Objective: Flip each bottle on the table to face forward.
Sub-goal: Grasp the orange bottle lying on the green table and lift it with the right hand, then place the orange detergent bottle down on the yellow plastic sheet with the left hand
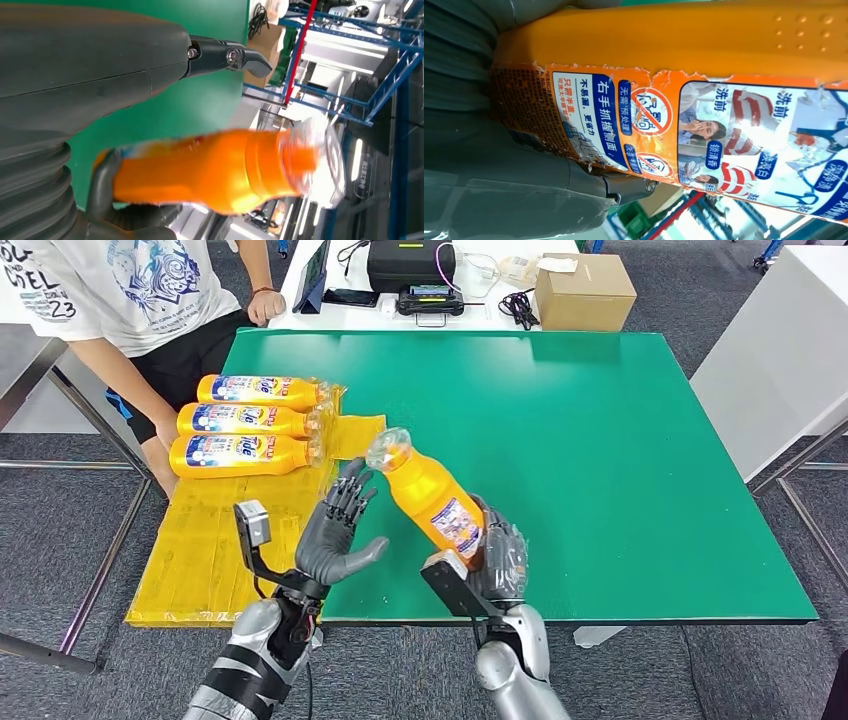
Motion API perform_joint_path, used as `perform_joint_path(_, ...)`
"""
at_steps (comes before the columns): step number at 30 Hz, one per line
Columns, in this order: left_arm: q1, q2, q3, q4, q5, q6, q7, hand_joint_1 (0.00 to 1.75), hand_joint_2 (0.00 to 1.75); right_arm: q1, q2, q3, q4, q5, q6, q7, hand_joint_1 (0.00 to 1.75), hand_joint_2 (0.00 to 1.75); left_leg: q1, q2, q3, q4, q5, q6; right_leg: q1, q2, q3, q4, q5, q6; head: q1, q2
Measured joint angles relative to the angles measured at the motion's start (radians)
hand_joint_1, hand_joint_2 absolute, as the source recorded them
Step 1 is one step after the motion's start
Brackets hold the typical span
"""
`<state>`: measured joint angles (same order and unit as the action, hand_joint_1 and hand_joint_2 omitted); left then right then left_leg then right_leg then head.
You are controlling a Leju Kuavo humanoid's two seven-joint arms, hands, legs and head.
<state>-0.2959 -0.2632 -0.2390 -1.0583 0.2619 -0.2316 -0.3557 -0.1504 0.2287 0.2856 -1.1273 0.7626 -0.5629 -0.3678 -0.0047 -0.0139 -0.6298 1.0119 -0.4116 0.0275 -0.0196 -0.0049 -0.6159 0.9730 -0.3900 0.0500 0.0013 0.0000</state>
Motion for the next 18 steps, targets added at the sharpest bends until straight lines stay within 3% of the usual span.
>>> perform_joint_path(18,0.006,0.0,-0.04,0.021,0.0,-0.015,0.008,0.0,1.75,-0.039,0.022,0.044,0.09,0.003,0.016,0.02,1.75,1.75,0.0,0.0,0.0,0.0,0.0,0.0,0.0,0.0,0.0,0.0,0.0,0.0,0.0,0.0)
